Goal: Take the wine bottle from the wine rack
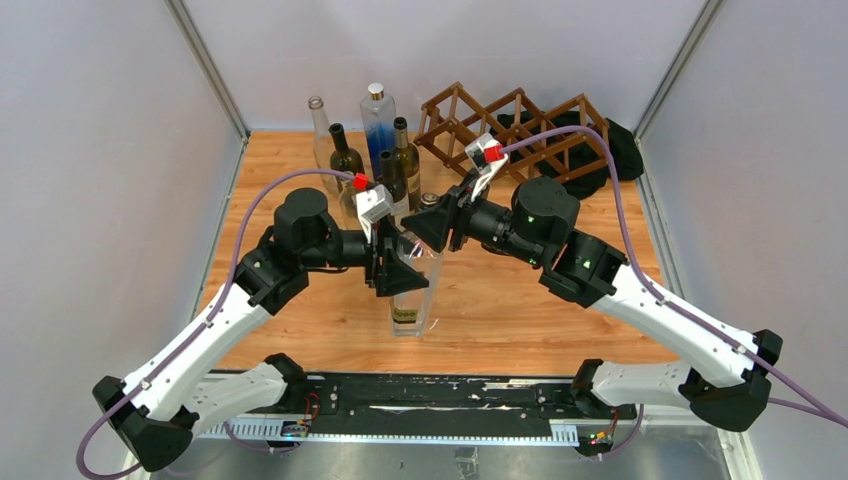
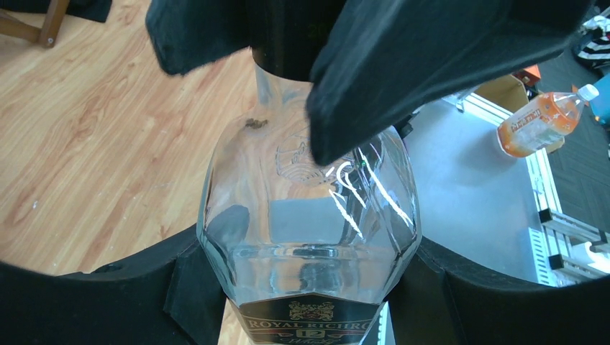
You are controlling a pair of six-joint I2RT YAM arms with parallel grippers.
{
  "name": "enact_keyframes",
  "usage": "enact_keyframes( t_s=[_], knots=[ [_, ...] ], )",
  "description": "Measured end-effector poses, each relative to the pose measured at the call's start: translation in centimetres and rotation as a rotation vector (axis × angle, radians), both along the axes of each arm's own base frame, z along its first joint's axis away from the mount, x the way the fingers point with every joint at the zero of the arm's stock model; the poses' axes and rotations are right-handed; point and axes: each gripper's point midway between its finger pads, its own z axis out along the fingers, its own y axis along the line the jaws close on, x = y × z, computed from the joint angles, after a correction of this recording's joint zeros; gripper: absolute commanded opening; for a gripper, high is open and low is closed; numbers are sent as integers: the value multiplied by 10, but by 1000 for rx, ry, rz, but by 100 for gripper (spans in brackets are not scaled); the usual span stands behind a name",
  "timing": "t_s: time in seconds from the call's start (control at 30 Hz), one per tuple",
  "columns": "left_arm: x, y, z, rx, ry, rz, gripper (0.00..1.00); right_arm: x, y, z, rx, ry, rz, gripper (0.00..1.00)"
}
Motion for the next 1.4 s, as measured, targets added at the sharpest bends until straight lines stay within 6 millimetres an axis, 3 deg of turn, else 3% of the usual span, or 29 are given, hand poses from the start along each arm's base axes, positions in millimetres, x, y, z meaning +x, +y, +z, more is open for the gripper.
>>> enact_keyframes(
  t_s=[0.17,0.2,0.23,0.3,0.33,0.37,0.43,0.47,0.63,0.77,0.87,1.1,1.23,1.4],
  knots=[
    [0,0,14,-20,-17,5,0,3,7,-6,-12,9,4,47],
    [1,1,16,-23,-19,8,0,4,8,-6,-7,6,5,43],
    [1,1,18,-25,-21,10,0,4,9,-5,-4,4,5,34],
    [2,1,19,-26,-22,14,0,4,9,-2,6,-3,6,3],
    [1,1,18,-26,-12,13,9,4,9,-1,4,-10,5,0],
    [1,2,18,-25,-9,12,40,4,9,-1,5,-8,7,0],
    [1,3,17,-19,-14,17,88,5,10,-1,3,-11,7,0],
    [2,4,16,-11,-18,23,98,5,10,-2,-1,-11,8,0],
    [16,17,22,49,-97,110,100,15,12,-24,-103,-13,-9,0],
    [36,40,24,111,-148,210,100,41,1,-45,-207,-46,-68,0],
    [54,63,18,169,-160,298,100,72,-14,-57,-272,-80,-147,0],
    [97,127,5,294,-206,536,100,166,-42,-94,-342,-73,-337,0],
    [125,172,-4,349,-246,708,100,213,-46,-115,-333,-75,-408,0],
    [160,221,-20,401,-206,869,100,252,-38,-143,-319,-84,-446,0]
  ],
)
